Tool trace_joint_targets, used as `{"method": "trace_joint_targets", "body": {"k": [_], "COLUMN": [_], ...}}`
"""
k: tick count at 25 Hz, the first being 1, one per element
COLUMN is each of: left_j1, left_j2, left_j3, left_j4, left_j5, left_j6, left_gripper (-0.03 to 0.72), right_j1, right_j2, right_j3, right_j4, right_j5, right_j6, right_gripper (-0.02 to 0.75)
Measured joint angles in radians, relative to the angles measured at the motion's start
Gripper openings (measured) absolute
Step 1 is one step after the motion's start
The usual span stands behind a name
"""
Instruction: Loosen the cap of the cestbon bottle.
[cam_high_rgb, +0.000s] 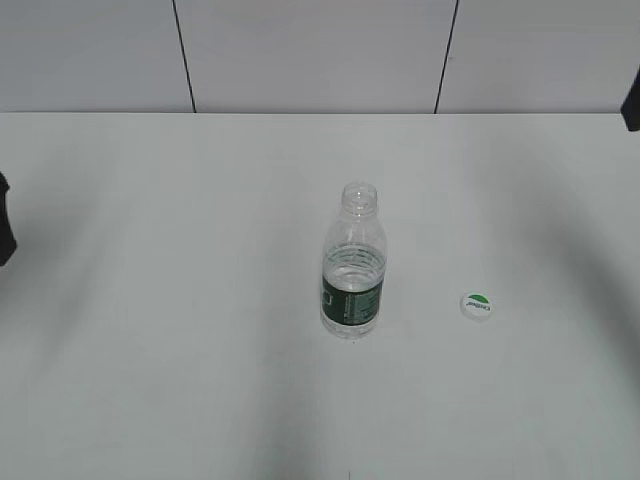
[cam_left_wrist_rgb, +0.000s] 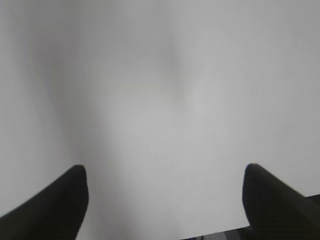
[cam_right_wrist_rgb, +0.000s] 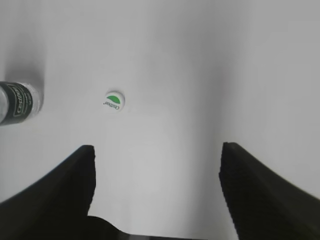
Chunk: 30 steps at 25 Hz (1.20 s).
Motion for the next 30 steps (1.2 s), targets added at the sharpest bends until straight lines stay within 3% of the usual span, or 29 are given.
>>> {"method": "trace_joint_targets", "body": {"k": [9, 19, 30], "left_j1": [0.0, 0.0, 0.0], "left_j2": [-0.343, -0.585, -0.776], "left_j3": [0.251, 0.47, 0.533], "left_j4": [-0.029, -0.05, -0.062], "left_j5": [-0.102, -0.129, -0.099], "left_j6": [0.0, 0.0, 0.0], "left_gripper": [0.563, 0.563, 0.563], "right_j1": [0.0, 0.0, 0.0], "right_j2": [-0.27, -0.439, -0.655], "right_j3": [0.29, 0.631, 0.828], "right_j4": [-0.027, -0.03, -0.019], "right_j5": [-0.002, -0.146, -0.16], "right_j6": [0.0, 0.0, 0.0], "right_gripper": [0.593, 0.593, 0.593]}}
